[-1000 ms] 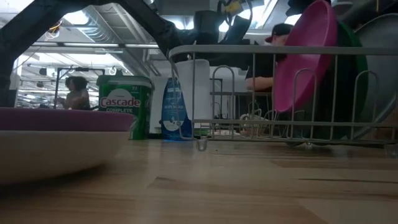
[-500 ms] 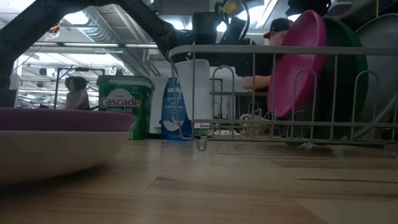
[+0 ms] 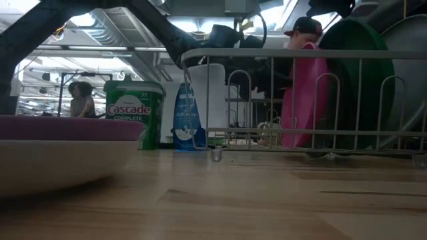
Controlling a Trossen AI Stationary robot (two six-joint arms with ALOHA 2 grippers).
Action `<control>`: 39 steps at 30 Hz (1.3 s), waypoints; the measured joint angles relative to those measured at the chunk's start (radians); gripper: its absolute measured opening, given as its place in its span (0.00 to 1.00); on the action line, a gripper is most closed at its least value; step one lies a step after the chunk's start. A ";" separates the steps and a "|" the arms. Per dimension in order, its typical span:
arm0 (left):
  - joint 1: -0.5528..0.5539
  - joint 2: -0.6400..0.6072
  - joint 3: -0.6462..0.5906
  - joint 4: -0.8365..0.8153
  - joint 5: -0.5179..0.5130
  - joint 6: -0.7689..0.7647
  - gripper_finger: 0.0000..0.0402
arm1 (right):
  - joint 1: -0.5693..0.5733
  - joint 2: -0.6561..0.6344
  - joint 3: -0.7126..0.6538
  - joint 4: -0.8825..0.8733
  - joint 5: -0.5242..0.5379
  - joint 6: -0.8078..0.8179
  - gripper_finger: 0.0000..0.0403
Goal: Sort dishes
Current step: Put the pink plate into the dish rack, then put the purple plate into the dish rack
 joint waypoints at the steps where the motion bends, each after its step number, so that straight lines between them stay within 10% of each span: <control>1: -0.001 0.000 0.000 -0.001 0.000 -0.020 0.01 | 0.000 0.000 0.000 0.002 0.000 0.000 0.37; 17: -0.003 -0.013 0.000 -0.032 -0.007 -0.295 0.30 | 0.000 0.000 0.000 0.016 0.000 0.000 0.37; 39: 0.000 -0.304 0.000 -0.645 -0.028 -0.300 0.31 | 0.000 0.001 0.000 0.056 -0.042 0.000 0.37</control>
